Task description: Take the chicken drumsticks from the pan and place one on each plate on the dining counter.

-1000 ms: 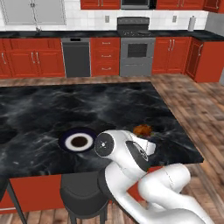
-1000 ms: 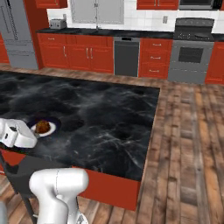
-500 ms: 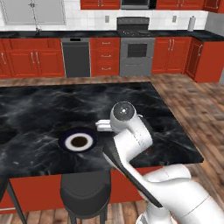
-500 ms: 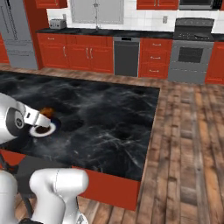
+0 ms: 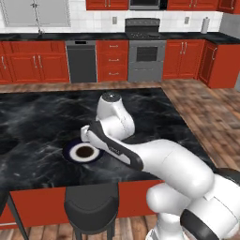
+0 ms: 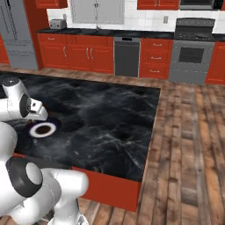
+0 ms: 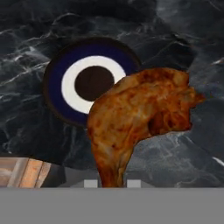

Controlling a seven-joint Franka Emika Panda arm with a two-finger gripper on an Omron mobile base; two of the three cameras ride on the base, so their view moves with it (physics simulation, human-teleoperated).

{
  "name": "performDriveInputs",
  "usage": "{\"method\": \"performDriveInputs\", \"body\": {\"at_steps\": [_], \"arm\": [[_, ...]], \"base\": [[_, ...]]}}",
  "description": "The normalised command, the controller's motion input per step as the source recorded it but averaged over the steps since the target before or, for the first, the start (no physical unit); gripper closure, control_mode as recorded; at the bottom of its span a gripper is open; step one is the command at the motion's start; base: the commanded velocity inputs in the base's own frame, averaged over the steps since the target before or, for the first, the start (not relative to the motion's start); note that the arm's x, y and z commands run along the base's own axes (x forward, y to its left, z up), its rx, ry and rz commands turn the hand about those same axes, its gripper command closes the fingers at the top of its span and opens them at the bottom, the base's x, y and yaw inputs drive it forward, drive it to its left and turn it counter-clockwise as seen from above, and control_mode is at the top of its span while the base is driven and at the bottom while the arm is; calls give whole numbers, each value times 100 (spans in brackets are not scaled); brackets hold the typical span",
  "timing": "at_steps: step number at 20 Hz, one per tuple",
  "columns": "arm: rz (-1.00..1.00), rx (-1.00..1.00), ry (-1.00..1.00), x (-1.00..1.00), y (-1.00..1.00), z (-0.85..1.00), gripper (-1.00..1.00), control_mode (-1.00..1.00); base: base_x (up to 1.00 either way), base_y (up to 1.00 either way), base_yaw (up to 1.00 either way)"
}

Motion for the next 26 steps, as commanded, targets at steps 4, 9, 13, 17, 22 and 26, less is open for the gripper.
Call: {"method": "performDriveInputs", "body": {"at_steps": [4,9,13,17,22,26], "arm": [[13,0,38,49,53,-41,100,-100],[2,0,31,51,10,-61,100,-100],[0,0,23,46,1,-74,100,-100],[-1,-3,26,33,27,-75,100,-100],[0,-5,15,56,41,-58,100,-100],[0,-4,0,72,30,-41,100,-100]], "base": [[0,0,0],[0,0,0],[0,0,0],[0,0,0],[0,0,0],[0,0,0]]}}
